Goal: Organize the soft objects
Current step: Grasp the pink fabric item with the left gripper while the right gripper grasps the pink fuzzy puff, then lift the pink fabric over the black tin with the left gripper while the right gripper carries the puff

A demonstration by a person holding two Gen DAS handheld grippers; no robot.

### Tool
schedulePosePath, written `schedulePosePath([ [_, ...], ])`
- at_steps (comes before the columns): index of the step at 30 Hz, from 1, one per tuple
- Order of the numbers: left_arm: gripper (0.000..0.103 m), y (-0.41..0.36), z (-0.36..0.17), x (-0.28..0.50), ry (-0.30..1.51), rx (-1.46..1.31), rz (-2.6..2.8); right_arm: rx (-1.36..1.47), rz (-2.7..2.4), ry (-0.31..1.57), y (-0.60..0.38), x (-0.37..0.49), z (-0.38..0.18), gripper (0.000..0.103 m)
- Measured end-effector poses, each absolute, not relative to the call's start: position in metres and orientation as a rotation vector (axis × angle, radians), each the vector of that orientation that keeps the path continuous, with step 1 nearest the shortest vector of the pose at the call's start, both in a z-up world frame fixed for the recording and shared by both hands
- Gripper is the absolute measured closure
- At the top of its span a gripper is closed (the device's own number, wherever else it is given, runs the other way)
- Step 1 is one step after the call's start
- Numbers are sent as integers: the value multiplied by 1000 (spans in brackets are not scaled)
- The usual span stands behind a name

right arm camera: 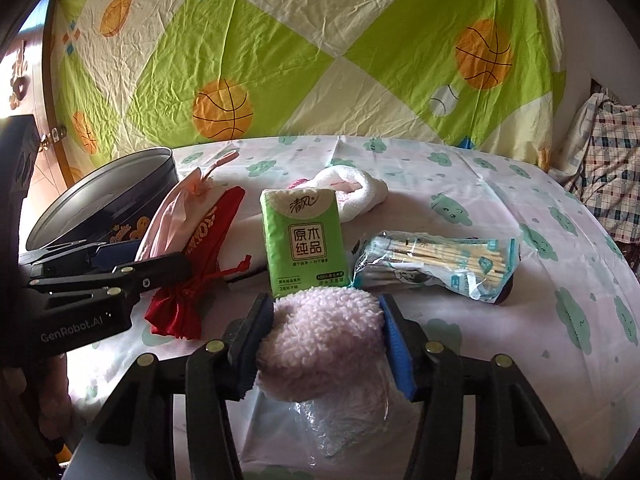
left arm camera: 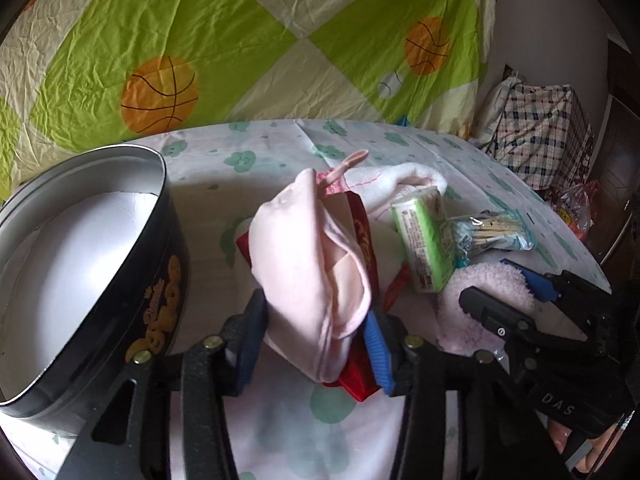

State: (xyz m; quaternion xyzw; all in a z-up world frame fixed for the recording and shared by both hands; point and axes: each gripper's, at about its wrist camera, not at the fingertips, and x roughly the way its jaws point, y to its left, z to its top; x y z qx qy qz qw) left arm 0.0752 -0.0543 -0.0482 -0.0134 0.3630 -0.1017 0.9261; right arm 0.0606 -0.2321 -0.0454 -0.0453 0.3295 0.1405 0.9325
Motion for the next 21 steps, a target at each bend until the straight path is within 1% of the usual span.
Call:
schedulePosePath([
  [2, 77, -50, -48, 75, 741, -53, -223, -95, 294, 679, -232, 61, -46, 60],
  [3, 83, -50, -48, 74, 741, -58, -229, -87, 300, 676, -233, 61, -46, 64],
  [6, 90, -48, -49, 73, 739, -68, -239, -78, 308, 651, -234, 58, -44, 71],
  [7, 92, -48, -49, 72, 736, -67, -241, -81, 307, 637, -234, 55, -43, 72],
  [8, 93, -48, -48, 71, 732, -67, -240, -84, 307, 622, -234, 53, -41, 74],
  [14, 94, -38, -42, 62, 672, -98, -225, -91, 300, 524, -234, 40, -33, 77],
  [21, 94, -33, -34, 46, 574, -93, -190, -82, 290, 450, -237, 30, -27, 78],
])
